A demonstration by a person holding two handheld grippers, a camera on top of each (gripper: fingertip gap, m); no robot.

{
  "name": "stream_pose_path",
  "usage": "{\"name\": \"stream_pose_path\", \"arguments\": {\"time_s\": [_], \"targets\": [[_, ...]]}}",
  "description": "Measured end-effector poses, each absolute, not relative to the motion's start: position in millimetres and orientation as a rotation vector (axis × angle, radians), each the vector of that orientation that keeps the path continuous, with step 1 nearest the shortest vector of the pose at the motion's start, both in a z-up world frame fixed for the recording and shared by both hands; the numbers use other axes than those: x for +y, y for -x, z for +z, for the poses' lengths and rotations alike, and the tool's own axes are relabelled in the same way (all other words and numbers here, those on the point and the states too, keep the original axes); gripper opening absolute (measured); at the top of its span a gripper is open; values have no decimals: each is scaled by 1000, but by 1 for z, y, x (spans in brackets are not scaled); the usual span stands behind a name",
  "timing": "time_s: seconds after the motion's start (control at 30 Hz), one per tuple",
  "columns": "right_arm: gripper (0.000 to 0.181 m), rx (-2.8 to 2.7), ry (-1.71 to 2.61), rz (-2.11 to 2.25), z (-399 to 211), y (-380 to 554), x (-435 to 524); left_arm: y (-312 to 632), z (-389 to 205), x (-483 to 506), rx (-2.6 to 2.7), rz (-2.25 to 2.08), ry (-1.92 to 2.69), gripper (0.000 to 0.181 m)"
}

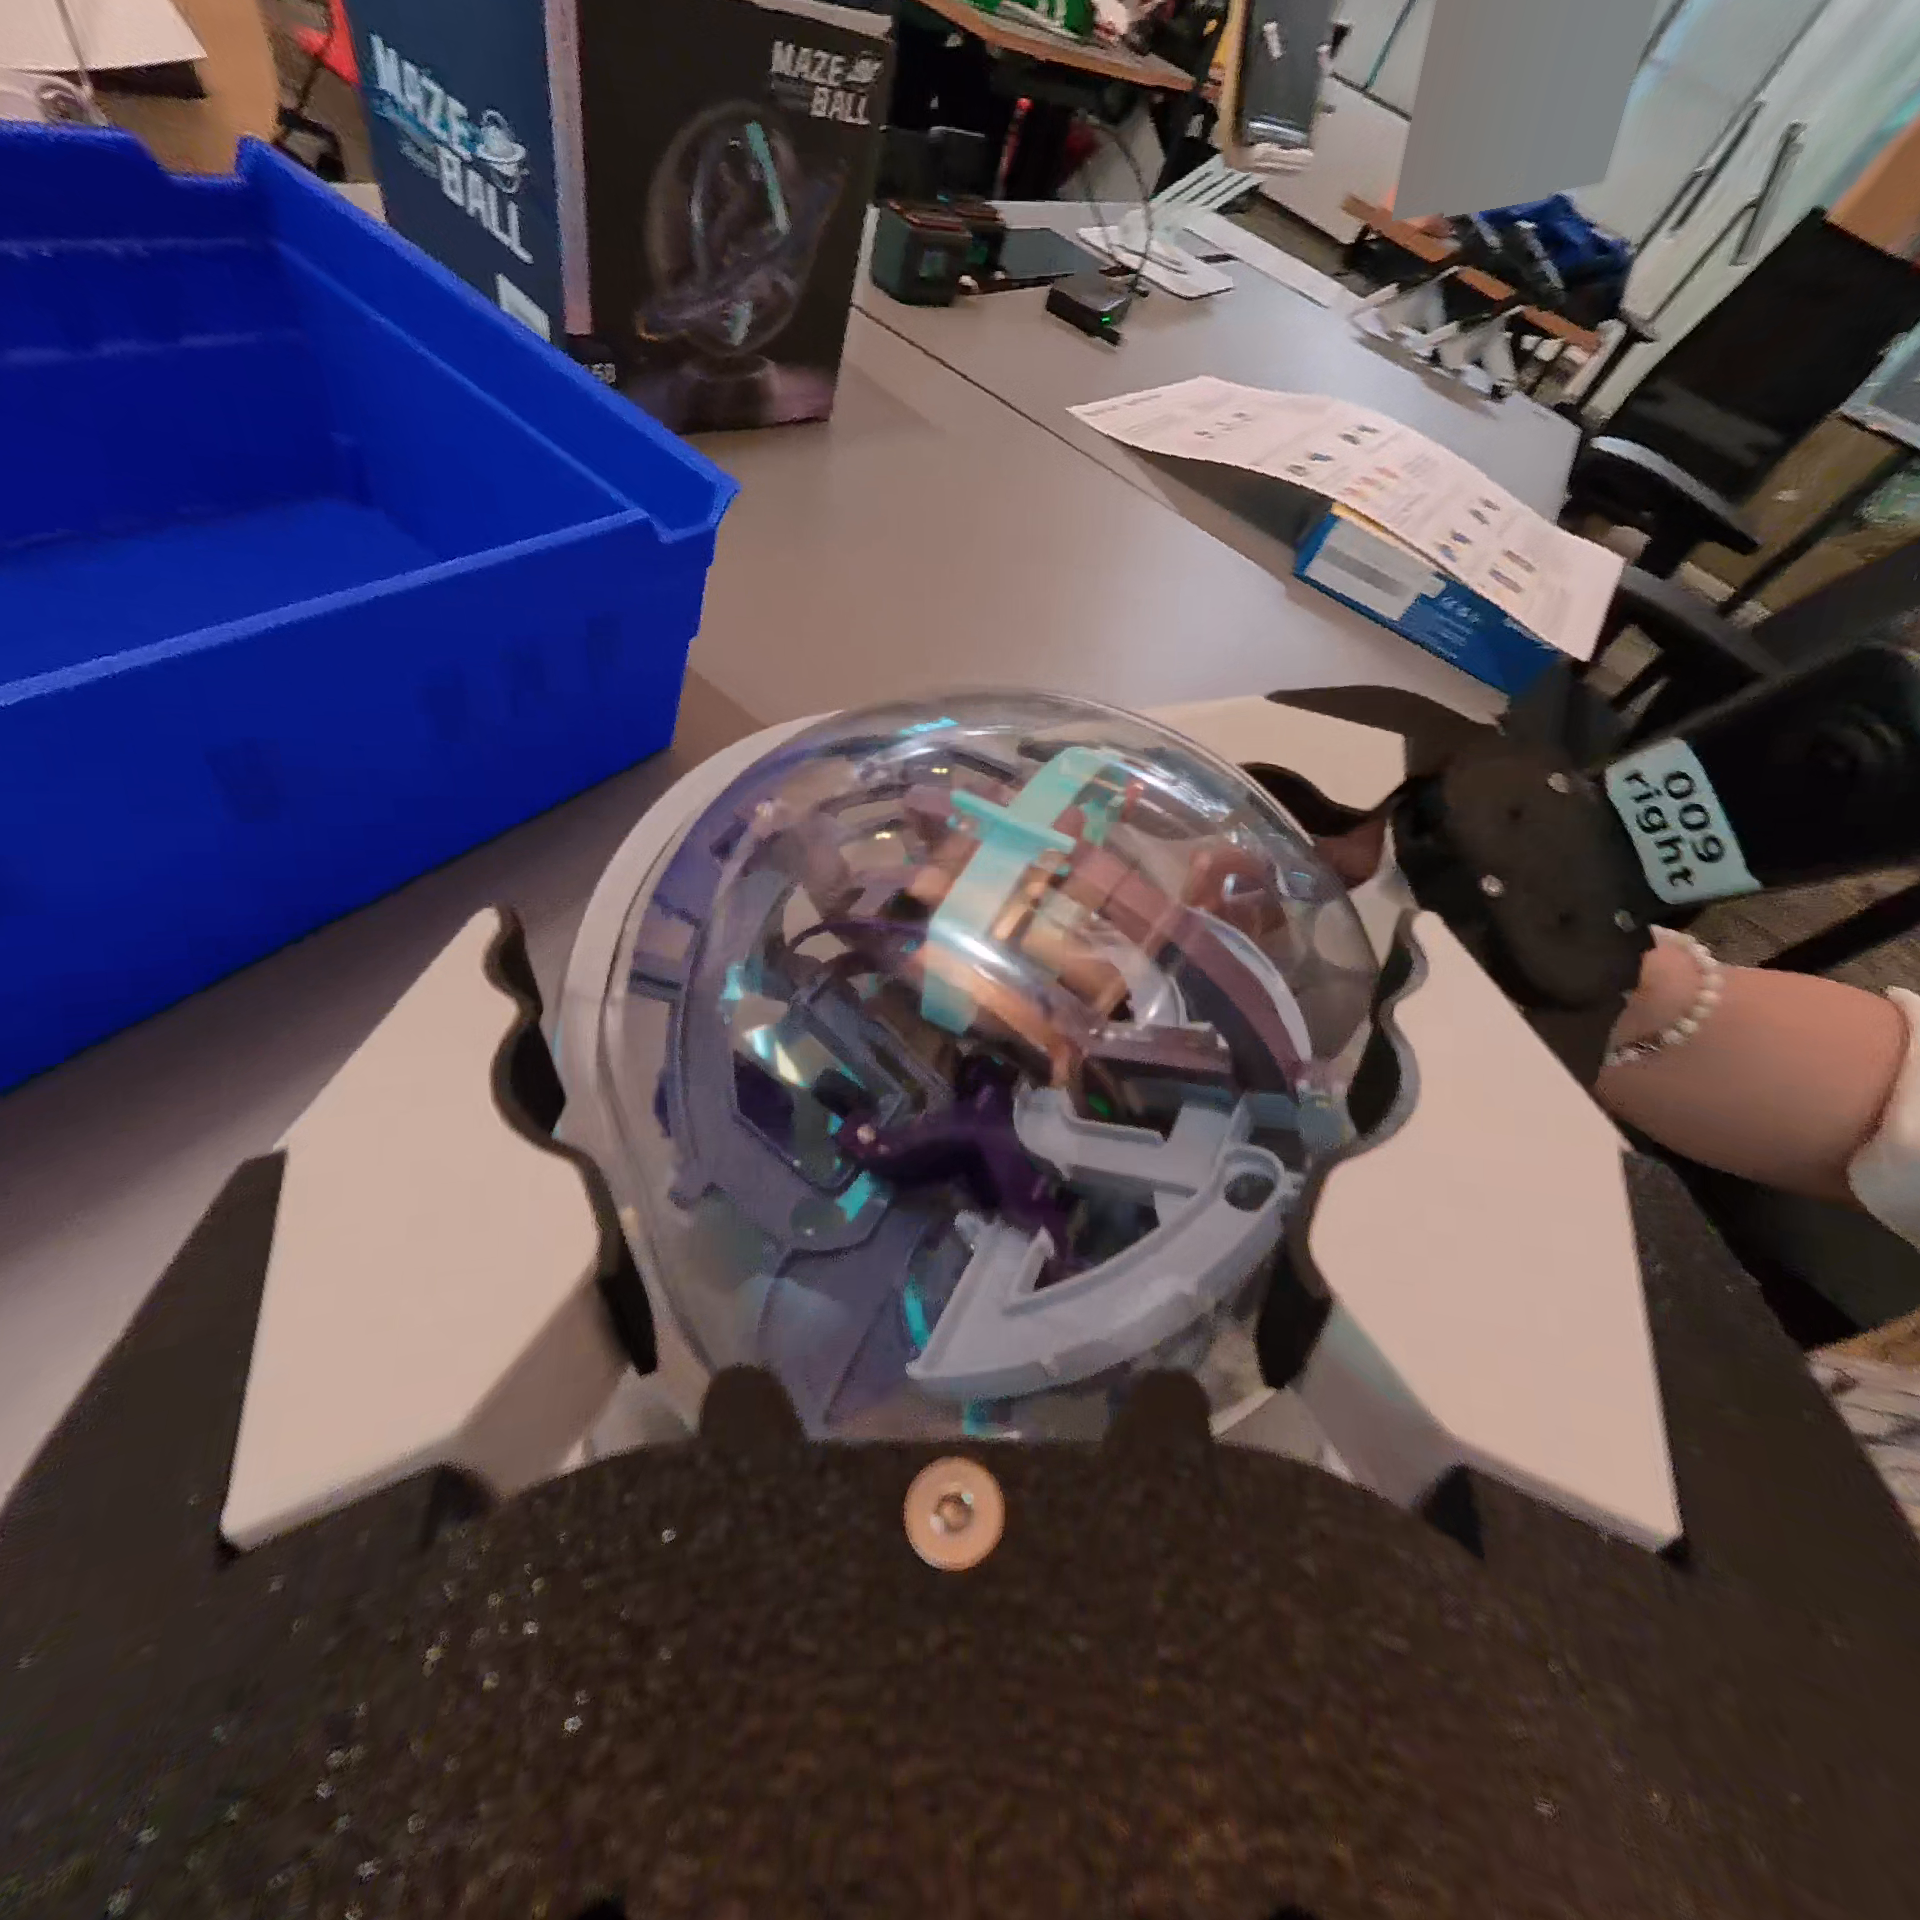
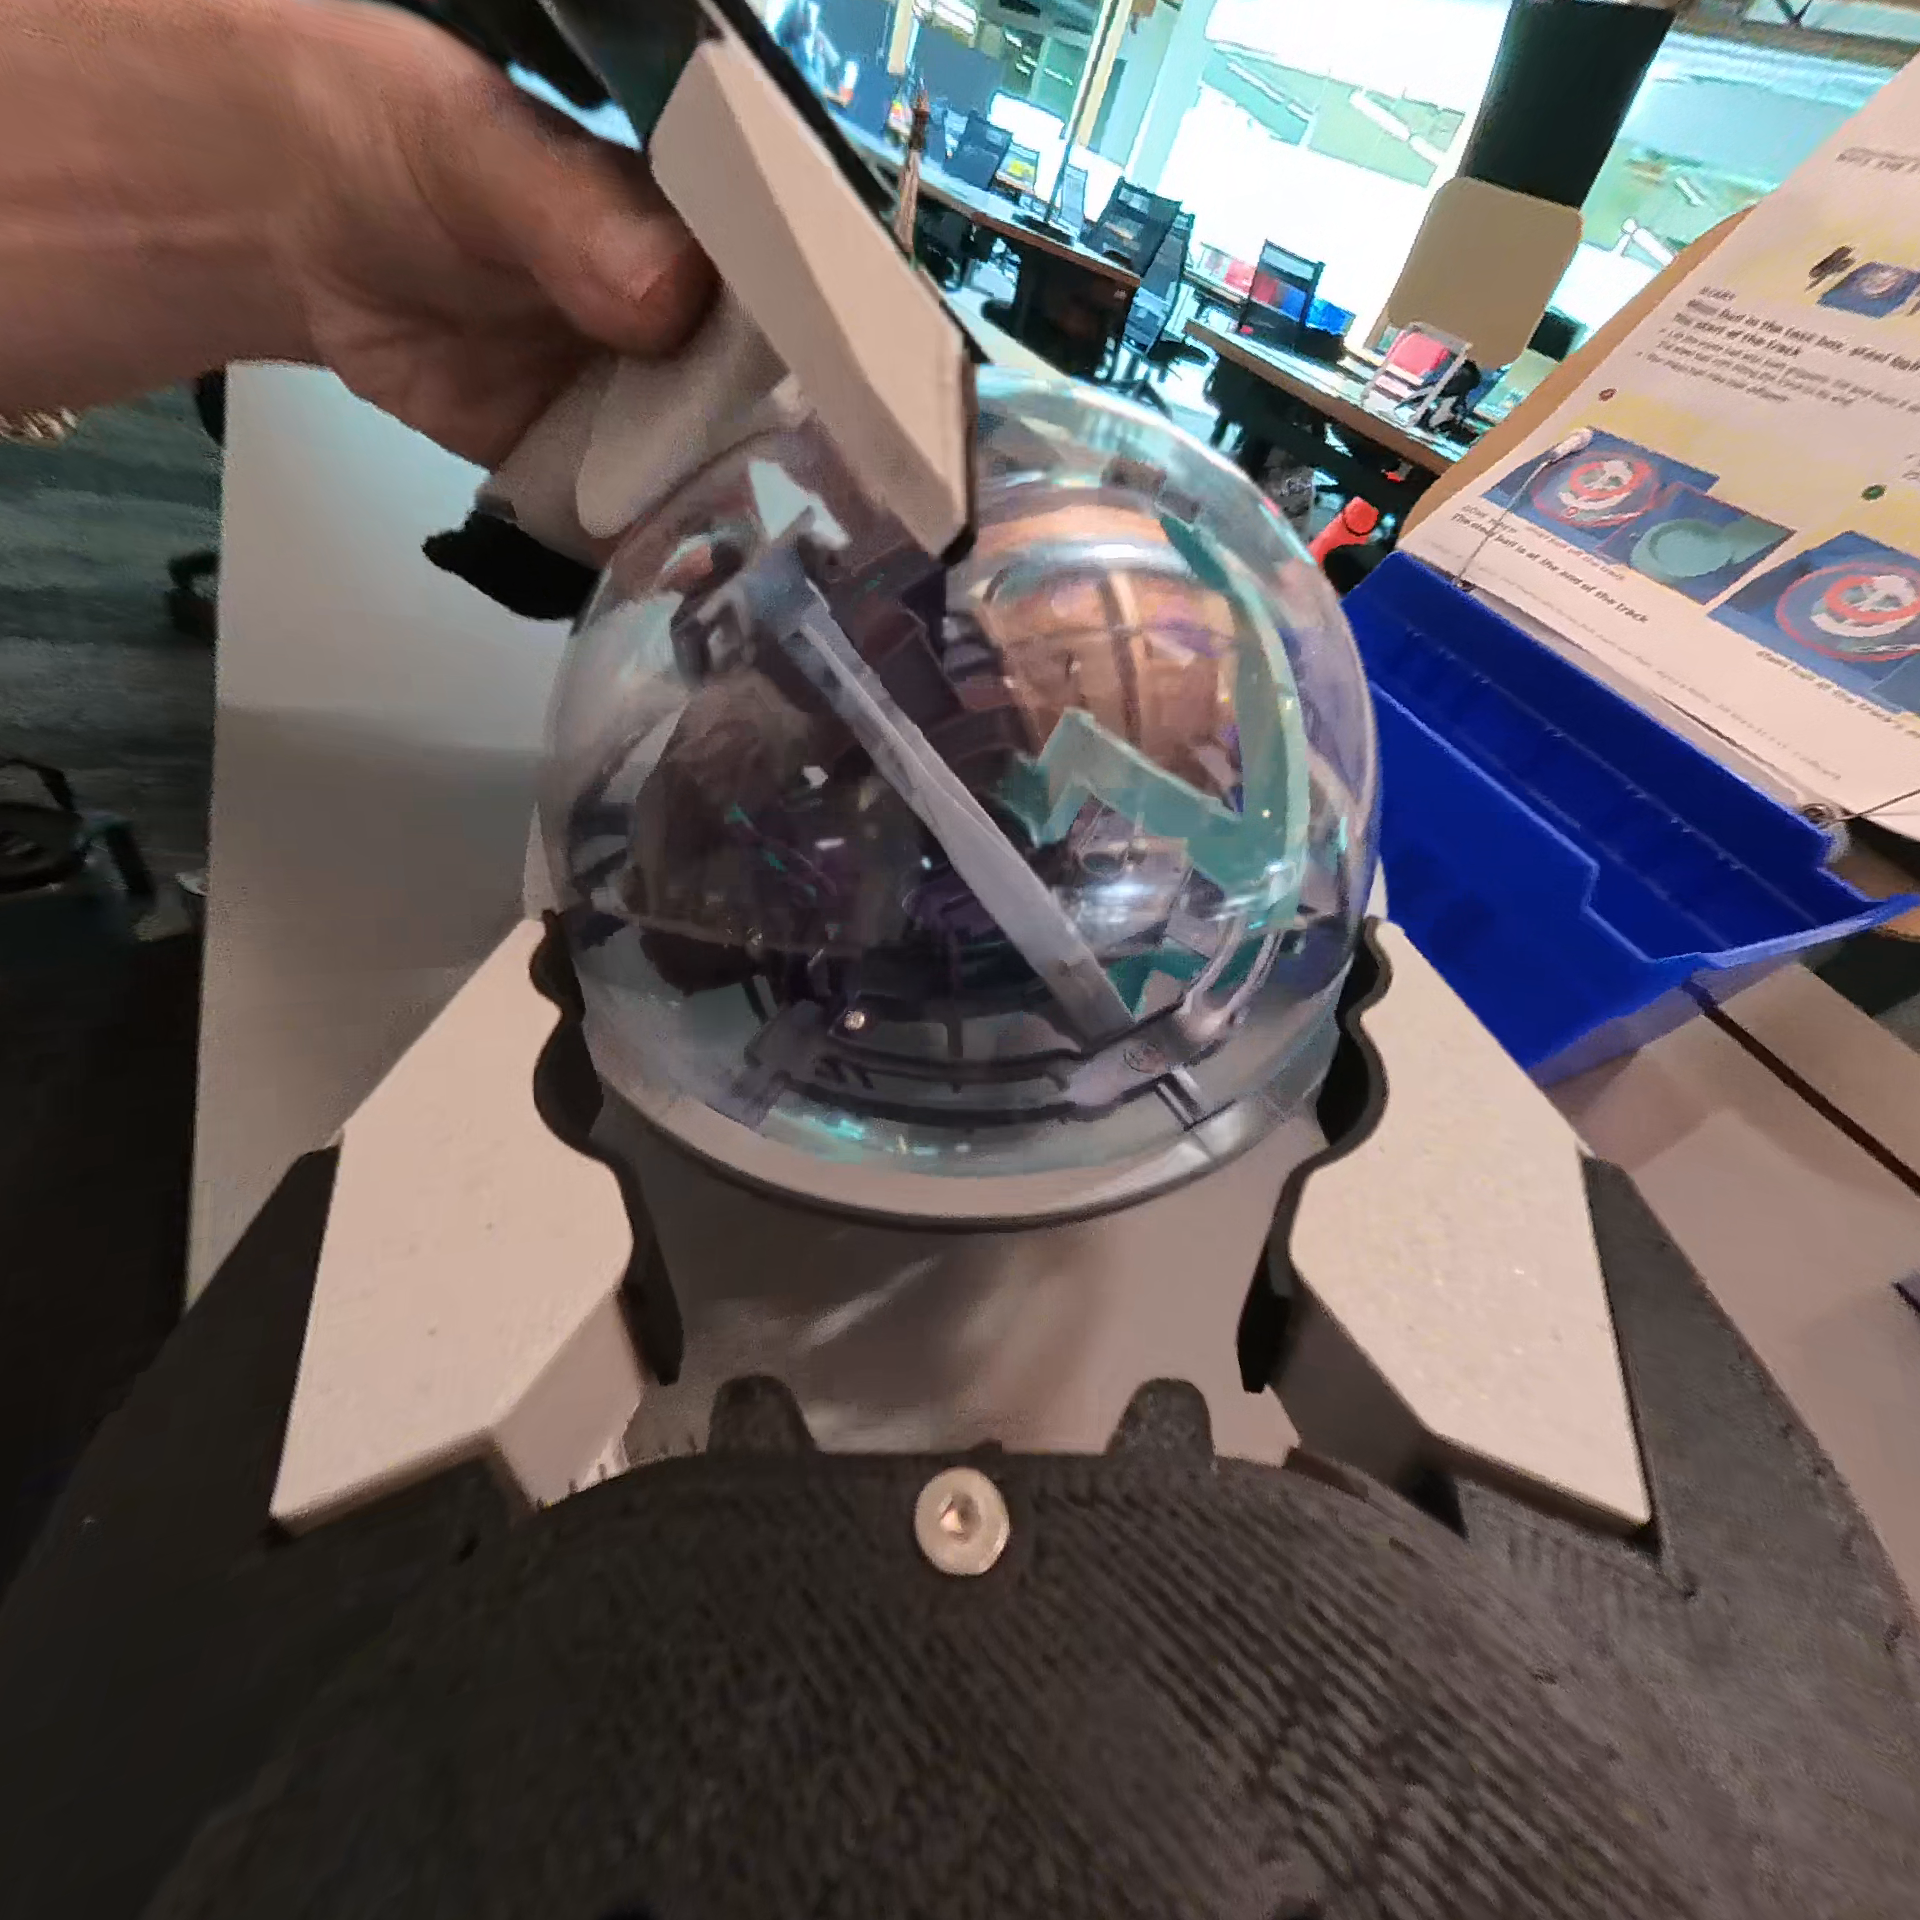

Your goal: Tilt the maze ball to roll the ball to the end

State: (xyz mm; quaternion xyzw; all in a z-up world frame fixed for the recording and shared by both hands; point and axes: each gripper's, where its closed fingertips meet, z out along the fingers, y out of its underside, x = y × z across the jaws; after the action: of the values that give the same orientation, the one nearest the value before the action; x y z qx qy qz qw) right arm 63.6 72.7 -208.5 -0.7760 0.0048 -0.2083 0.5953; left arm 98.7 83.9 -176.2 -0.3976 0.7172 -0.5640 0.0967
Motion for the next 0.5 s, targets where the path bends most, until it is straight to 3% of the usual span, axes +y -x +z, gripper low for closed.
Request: {"name": "stream_pose_path", "arguments": {"time_s": [0.27,0.5], "targets": [[139,0,1840,-530,-215,-63,70,-98,-184,81,2169,-1586,1233,157],[138,28,1826,-363,-211,-52,67,-95,-180,82,2186,-1479,996,157]]}}
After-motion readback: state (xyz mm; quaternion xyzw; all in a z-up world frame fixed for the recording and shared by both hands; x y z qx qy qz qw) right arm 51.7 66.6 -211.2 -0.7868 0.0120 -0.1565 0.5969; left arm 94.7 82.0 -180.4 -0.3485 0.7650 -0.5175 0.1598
